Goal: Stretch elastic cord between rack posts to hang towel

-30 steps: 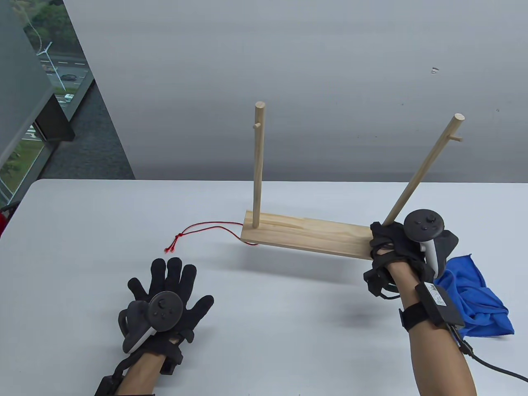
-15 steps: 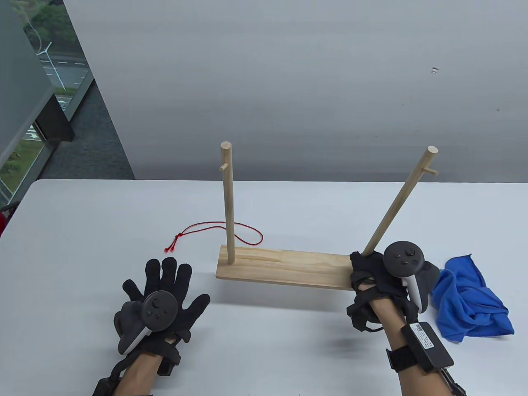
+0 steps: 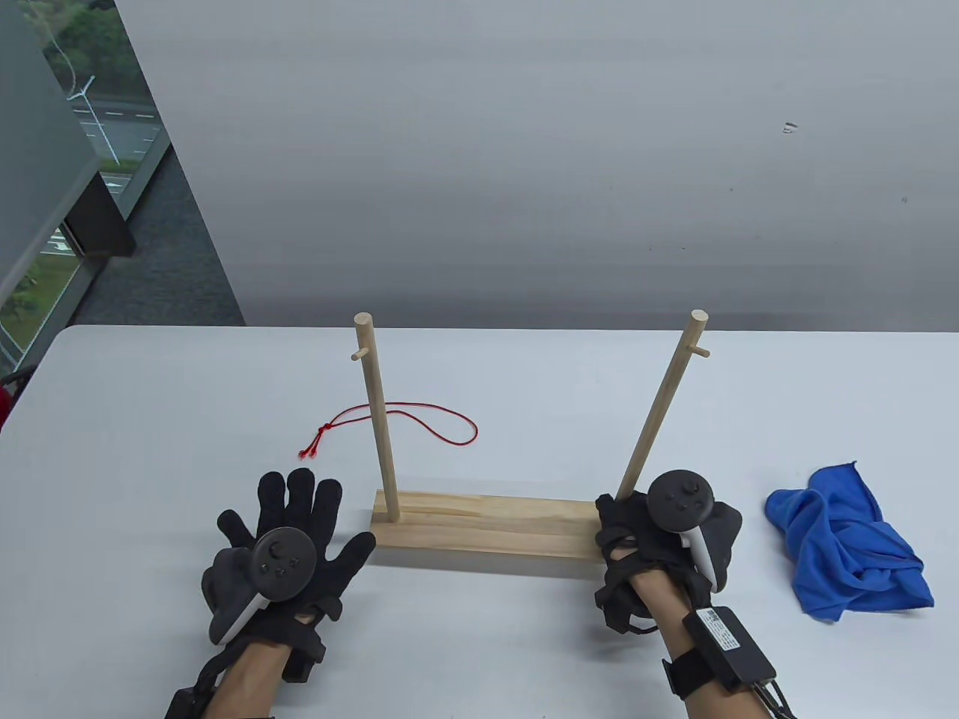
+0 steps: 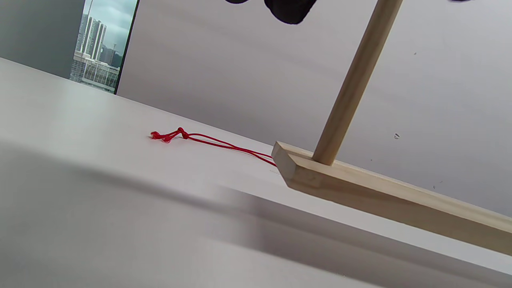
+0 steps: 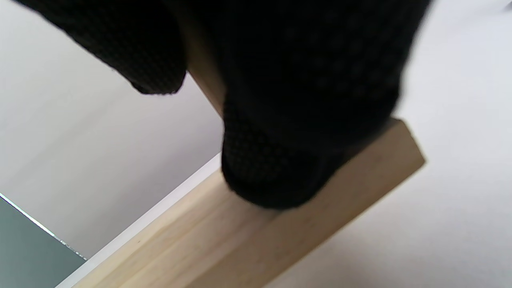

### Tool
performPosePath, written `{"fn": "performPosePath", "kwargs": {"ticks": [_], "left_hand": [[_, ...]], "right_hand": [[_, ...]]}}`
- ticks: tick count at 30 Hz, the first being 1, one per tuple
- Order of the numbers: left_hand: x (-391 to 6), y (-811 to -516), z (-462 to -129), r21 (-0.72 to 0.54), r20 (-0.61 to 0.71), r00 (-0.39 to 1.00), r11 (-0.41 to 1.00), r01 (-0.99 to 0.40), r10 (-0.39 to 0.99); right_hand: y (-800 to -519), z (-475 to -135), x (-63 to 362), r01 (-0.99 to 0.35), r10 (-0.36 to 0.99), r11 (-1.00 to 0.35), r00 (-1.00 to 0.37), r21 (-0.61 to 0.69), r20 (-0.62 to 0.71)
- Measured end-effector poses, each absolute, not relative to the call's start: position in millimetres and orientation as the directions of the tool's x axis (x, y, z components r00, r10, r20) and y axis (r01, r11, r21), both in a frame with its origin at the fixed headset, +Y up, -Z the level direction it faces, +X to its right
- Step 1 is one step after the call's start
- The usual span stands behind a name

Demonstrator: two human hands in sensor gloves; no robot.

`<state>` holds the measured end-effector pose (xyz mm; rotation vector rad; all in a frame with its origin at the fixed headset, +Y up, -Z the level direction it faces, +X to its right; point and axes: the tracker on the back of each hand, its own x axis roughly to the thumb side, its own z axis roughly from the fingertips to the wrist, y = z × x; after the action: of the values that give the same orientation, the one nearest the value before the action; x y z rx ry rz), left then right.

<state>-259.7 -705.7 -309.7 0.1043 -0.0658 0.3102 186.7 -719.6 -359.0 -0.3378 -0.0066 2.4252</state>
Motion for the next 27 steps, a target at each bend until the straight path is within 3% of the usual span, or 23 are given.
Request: {"fn": "performPosePath", "kwargs": {"ticks": [27], "left_hand": [[-262,-705,-311,0.085,0.069,0.948,0.944,-0.317,0.312]], "right_hand": [[-753,-375,184,-0.626,0.599,-0.780,-0.745,-0.001,-0.294]]}}
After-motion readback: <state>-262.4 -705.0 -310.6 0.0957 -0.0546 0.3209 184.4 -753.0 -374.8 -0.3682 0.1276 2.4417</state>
